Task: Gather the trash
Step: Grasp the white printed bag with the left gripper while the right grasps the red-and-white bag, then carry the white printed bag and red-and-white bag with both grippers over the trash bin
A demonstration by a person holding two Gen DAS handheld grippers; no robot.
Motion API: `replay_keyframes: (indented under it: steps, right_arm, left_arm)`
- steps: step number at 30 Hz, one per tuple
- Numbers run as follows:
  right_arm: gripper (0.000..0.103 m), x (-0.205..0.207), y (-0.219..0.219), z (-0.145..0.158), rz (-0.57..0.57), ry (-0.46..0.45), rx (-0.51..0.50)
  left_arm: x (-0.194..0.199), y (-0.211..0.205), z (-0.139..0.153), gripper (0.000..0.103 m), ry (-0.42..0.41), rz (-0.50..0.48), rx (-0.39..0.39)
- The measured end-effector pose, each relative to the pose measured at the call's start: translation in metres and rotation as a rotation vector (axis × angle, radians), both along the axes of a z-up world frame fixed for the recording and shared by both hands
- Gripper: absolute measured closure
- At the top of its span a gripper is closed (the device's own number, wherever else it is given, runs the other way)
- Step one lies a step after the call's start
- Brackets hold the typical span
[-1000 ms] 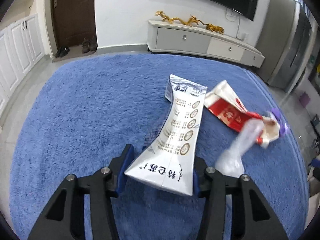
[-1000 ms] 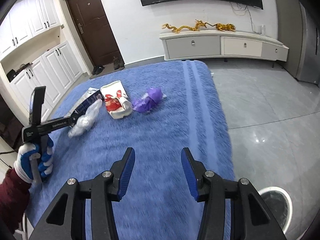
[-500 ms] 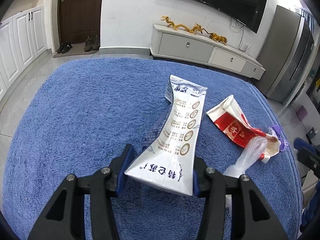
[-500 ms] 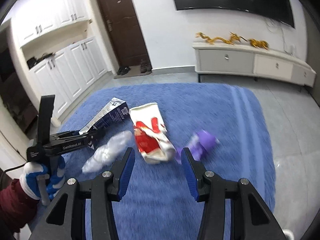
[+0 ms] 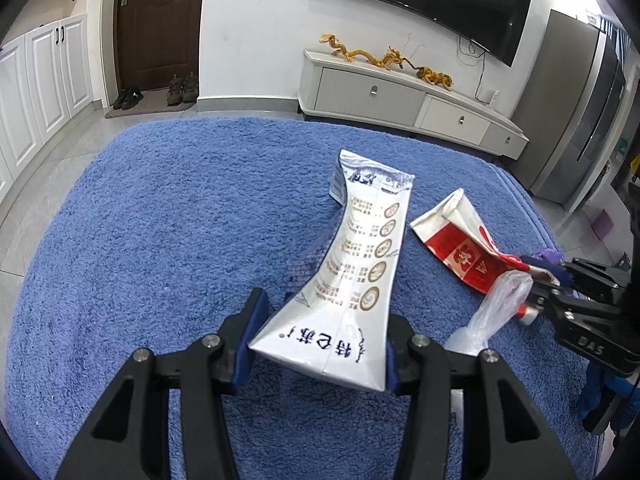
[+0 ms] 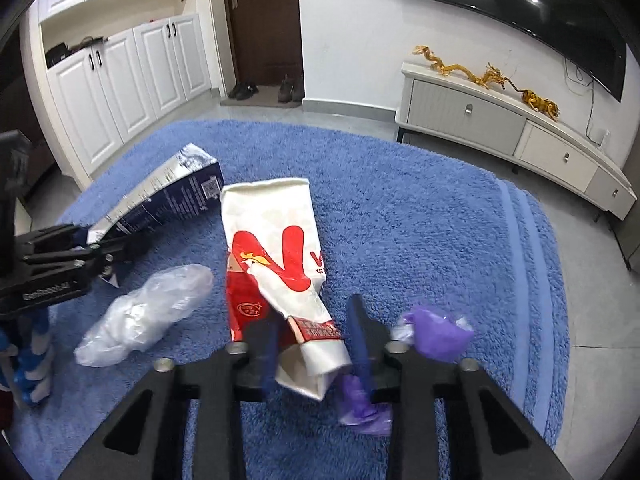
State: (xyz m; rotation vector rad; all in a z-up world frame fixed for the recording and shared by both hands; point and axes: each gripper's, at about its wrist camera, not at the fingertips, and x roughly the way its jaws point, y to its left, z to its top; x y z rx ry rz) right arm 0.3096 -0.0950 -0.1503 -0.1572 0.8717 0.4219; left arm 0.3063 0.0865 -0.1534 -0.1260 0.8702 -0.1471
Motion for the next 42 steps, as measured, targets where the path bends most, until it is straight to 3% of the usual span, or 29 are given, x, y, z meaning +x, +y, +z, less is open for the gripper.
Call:
replay_keyframes:
  steps: [5,15,28,42]
  right_arm:
    - [0.082,-0.003,-0.001,0.005,-0.04,-0.036,0.004]
    - [0.083,-0.04,-0.021,0.053,-0.088,-0.128,0.079]
    - [0.083,-0.132,-0.031,0.073,-0.075,-0.145,0.135]
    - [0.083,-0.227,-0.062,0.084,-0.123,-0.158,0.152]
  left_arm:
    - [-0.003,0.003,0.004,0.056,-0.018,0.023,-0.005]
    - [-0.03,0.005,0.029,0.056,-0.098,0.071,0.041]
    - [-0.149,-0.029,0.088,0.056,-0.287,0.046,0.242]
    - [-0.24,-0.066,0.113,0.056,-0.354,-0.033,0.229]
